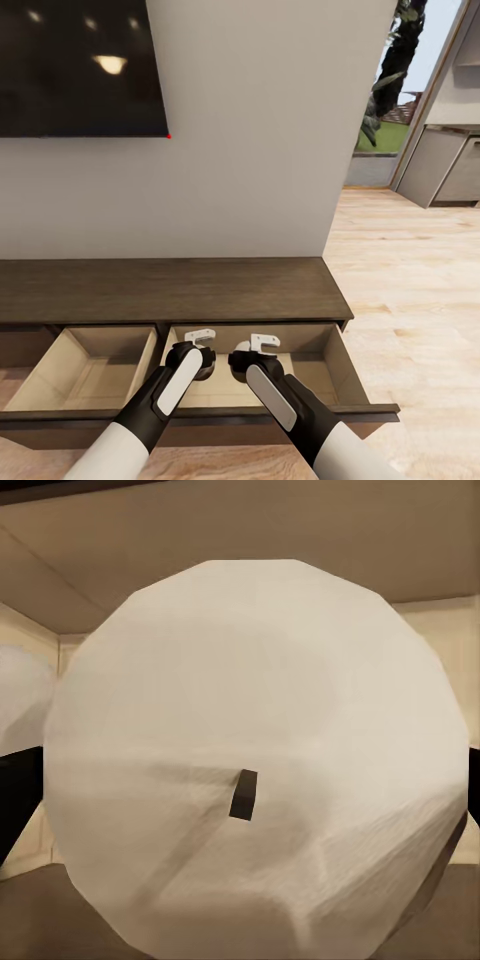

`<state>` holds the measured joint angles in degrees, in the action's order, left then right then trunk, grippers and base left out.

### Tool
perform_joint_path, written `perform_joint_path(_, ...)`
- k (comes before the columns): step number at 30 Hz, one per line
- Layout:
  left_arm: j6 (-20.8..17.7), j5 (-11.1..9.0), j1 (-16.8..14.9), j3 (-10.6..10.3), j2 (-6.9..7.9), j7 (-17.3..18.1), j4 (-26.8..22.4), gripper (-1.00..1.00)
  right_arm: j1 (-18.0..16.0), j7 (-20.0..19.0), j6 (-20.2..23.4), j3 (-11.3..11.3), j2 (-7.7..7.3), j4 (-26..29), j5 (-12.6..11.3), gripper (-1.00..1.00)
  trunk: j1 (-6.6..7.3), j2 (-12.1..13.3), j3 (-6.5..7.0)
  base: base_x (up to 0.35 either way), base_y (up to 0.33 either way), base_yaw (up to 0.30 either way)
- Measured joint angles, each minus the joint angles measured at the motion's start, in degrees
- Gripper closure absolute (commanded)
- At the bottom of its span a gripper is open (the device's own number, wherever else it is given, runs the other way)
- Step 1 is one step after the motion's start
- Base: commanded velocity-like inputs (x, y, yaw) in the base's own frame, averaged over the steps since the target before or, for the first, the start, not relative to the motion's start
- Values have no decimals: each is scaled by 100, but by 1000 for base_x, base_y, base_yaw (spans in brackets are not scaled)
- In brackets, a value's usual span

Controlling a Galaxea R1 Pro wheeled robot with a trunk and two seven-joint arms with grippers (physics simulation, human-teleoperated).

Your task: Place each of the two pumpkins and all three candles from the living room inside a cabinet in the living room (use any cabinet), then make sure every cabinet is closed, and position the cauldron so it is next to a table in the living room.

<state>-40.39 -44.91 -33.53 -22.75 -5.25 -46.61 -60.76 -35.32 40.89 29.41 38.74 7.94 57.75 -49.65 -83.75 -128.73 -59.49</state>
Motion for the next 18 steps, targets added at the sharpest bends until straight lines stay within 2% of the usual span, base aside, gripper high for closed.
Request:
perform_joint_path(3,-1,6,0,0,-3,0,0,100,-2,19,7,0,2,-33,-2,100,0,0,0,0,0,0)
perform_joint_path(13,-9,29,0,-6,-5,-31,0,100,-1,25,4,-1,15,-164,6,100,-219,-400,-179,0,0,0)
perform_joint_path(18,-29,284,0,1,-32,-70,2,100,-2,25,2,-1,16,-155,20,100,-329,-600,-269,0,0,0)
